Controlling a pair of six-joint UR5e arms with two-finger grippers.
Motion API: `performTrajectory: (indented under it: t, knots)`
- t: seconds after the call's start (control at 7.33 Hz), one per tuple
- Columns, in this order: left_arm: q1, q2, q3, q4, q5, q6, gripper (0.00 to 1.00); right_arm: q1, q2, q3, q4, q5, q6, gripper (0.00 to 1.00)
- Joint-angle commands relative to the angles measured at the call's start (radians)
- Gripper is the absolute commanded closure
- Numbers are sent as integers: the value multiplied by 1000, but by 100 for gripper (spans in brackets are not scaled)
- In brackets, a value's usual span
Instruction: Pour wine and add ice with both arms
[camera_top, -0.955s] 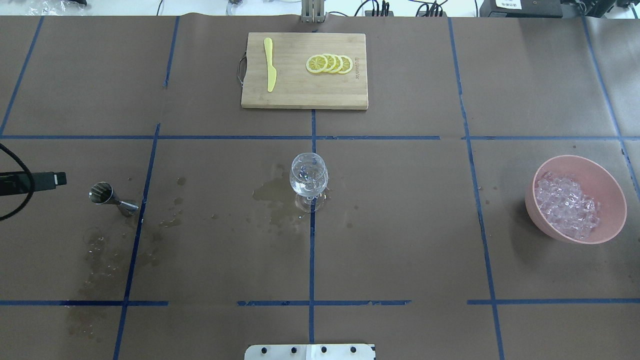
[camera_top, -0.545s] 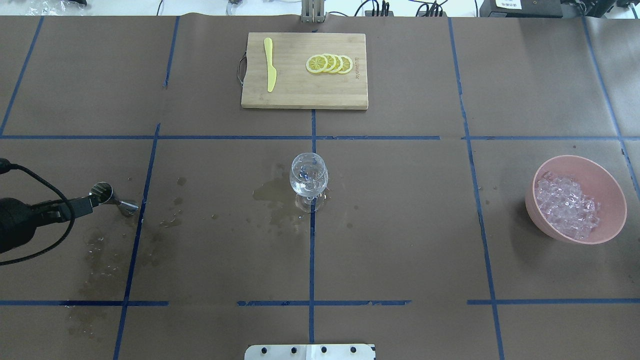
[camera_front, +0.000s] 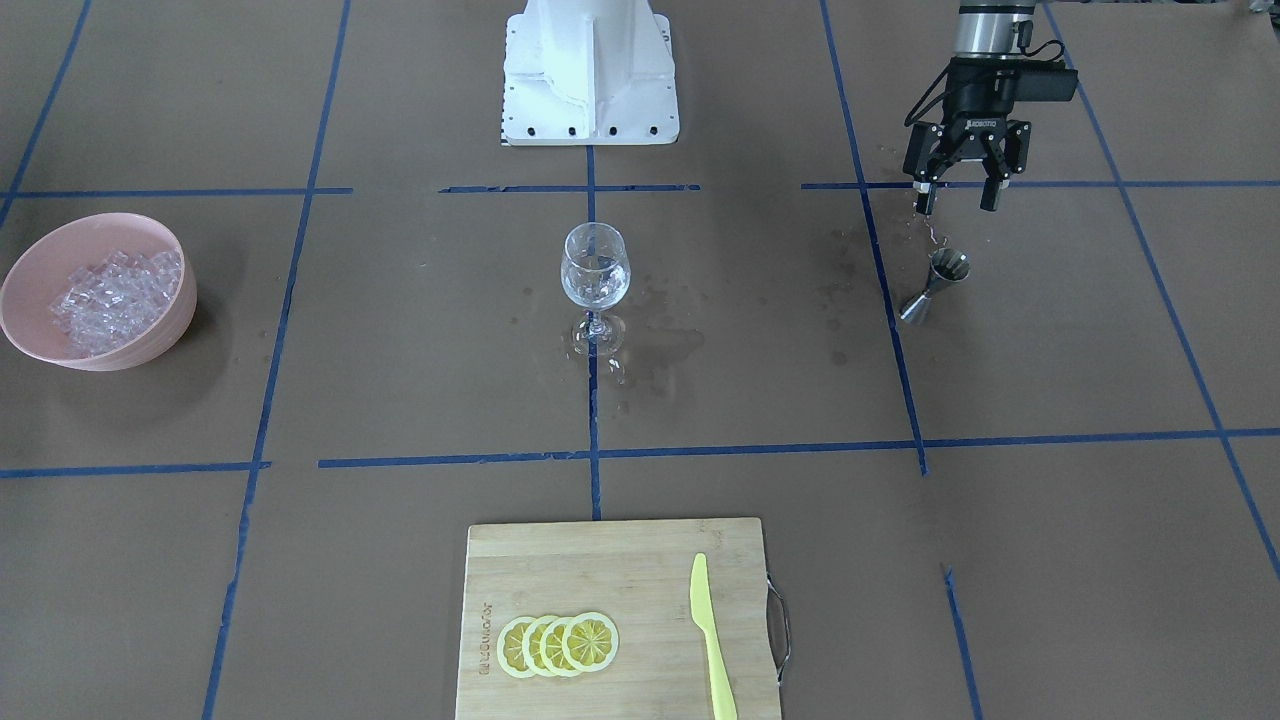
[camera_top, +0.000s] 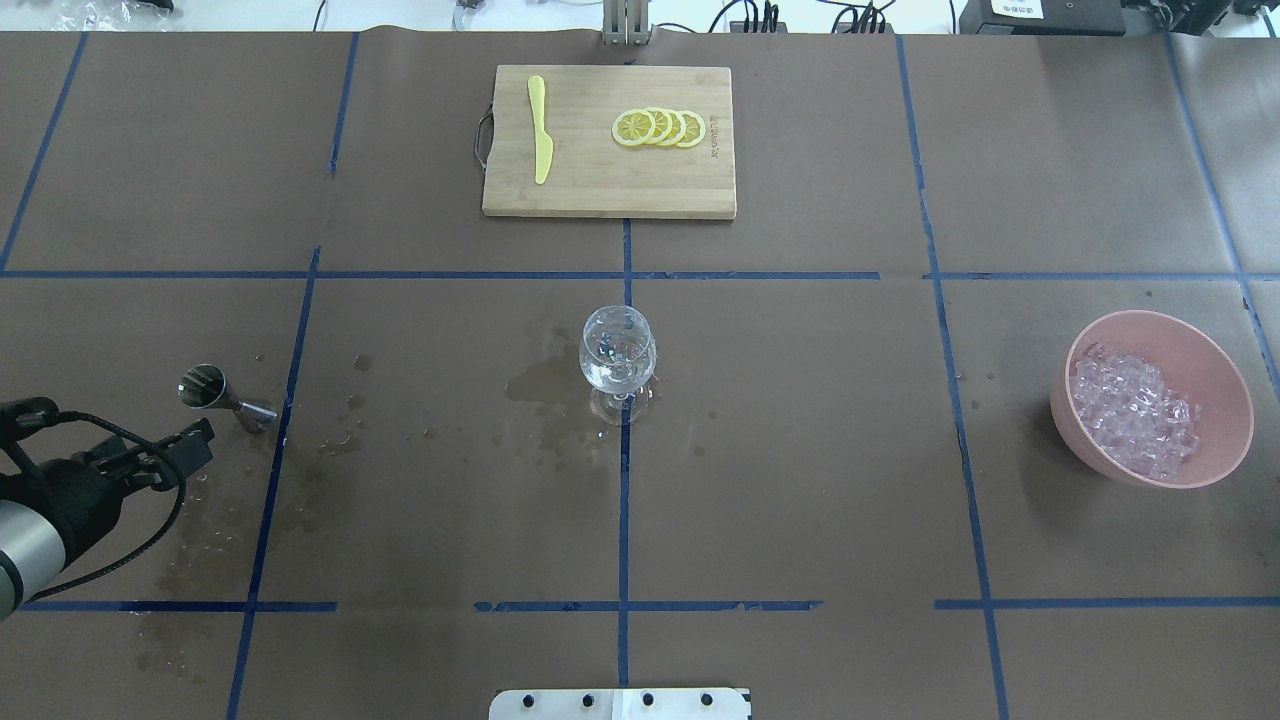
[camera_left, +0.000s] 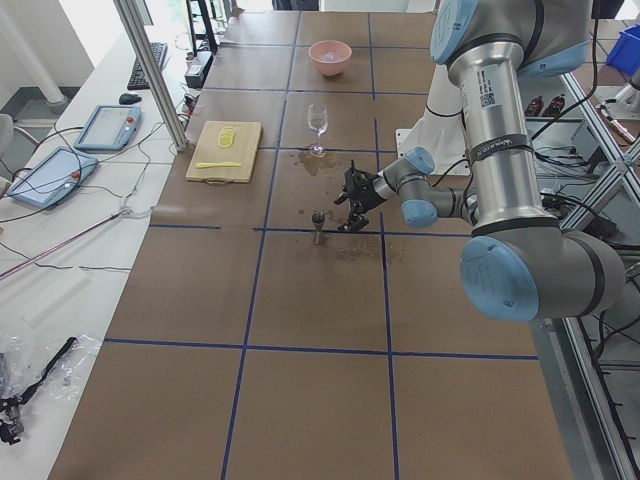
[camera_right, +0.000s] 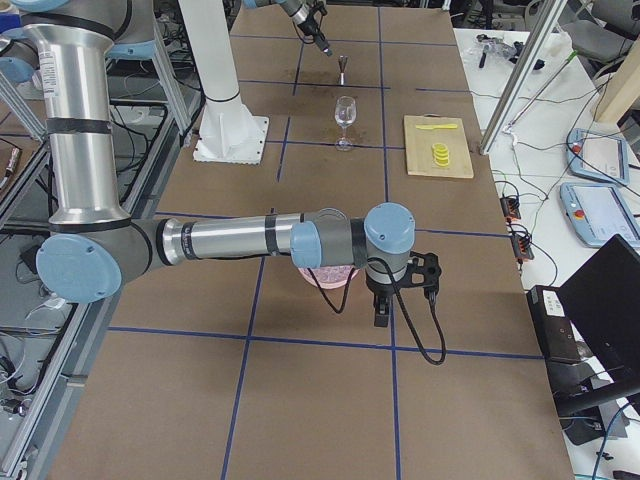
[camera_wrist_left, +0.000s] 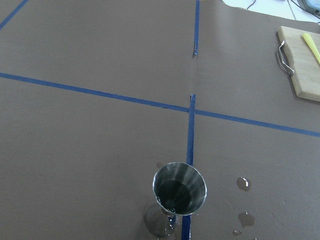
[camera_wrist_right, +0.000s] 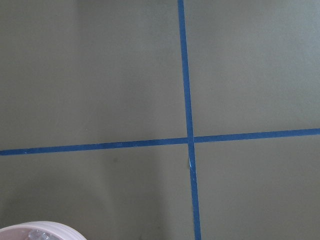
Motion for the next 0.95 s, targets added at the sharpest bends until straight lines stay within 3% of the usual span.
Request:
performTrajectory:
  t: [0.0, 0.41, 0.82]
  knots:
    - [51, -24, 64, 2, 153, -22, 0, -3, -1, 5, 0, 2, 29, 0]
    - [69, -126, 179, 8, 256, -12, 1, -7, 0, 8, 0, 2, 31, 0]
    - [88, -223, 274, 92, 365, -9, 1, -7, 0, 13, -2, 4, 31, 0]
